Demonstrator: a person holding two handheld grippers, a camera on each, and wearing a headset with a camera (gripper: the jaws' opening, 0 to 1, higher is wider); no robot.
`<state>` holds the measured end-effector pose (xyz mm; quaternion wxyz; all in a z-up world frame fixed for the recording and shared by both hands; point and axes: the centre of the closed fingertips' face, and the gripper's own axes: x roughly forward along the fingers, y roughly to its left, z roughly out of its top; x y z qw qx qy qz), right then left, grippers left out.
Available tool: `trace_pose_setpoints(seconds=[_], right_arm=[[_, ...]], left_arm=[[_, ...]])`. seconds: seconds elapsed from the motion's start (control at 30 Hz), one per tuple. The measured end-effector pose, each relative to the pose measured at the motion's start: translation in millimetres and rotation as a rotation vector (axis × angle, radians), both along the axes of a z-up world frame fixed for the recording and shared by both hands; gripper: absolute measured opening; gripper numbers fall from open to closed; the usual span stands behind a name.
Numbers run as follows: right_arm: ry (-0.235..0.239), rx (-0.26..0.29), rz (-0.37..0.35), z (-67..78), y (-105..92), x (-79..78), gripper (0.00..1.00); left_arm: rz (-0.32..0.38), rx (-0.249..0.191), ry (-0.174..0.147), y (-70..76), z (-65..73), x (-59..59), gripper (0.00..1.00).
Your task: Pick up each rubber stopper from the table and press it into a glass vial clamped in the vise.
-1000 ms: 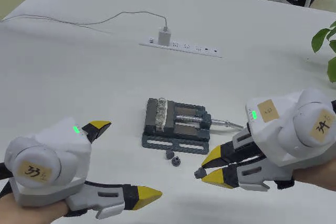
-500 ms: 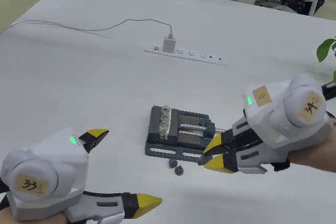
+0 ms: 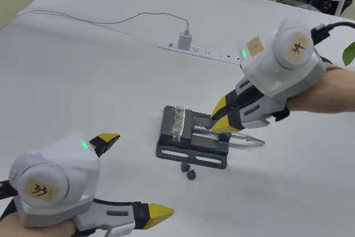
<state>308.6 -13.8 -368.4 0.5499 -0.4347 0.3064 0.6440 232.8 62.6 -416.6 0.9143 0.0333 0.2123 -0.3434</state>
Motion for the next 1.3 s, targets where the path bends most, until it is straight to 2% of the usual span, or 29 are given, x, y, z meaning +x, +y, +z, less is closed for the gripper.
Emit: trace_pose_setpoints(seconds=[0.2, 0.53, 0.7, 0.9, 1.0, 1.07, 1.3], right_arm=[[-0.005, -0.056, 0.043, -0.9, 12.2, 20.4, 0.06], [-0.021, -0.164, 0.141, -6.8, 32.3, 43.3, 0.05], [-0.026, -0.204, 0.173, -12.4, 40.1, 45.7, 0.05], [-0.027, -0.223, 0.190, -25.1, 50.8, 50.6, 0.05], [-0.025, -0.240, 0.192, -30.9, 50.9, 53.2, 0.05], [-0.042, -0.269, 0.192, -35.1, 48.3, 57.4, 0.05], [-0.020, -0.285, 0.175, -42.6, 48.2, 62.5, 0.05]], left_arm=[[-0.005, -0.001, -0.001, -1.2, -0.2, 0.4, 0.99], [-0.013, 0.010, 0.002, -2.0, -0.8, 0.9, 0.99], [-0.016, 0.010, 0.007, -3.2, -1.5, 0.5, 0.99], [-0.014, 0.009, 0.017, -3.2, -3.3, -0.3, 0.99], [-0.012, 0.009, 0.020, -2.4, -3.9, -0.2, 0.99], [-0.009, 0.009, 0.022, -1.7, -4.4, 0.4, 0.99], [-0.005, 0.007, 0.029, -0.5, -6.6, 1.5, 0.99]])
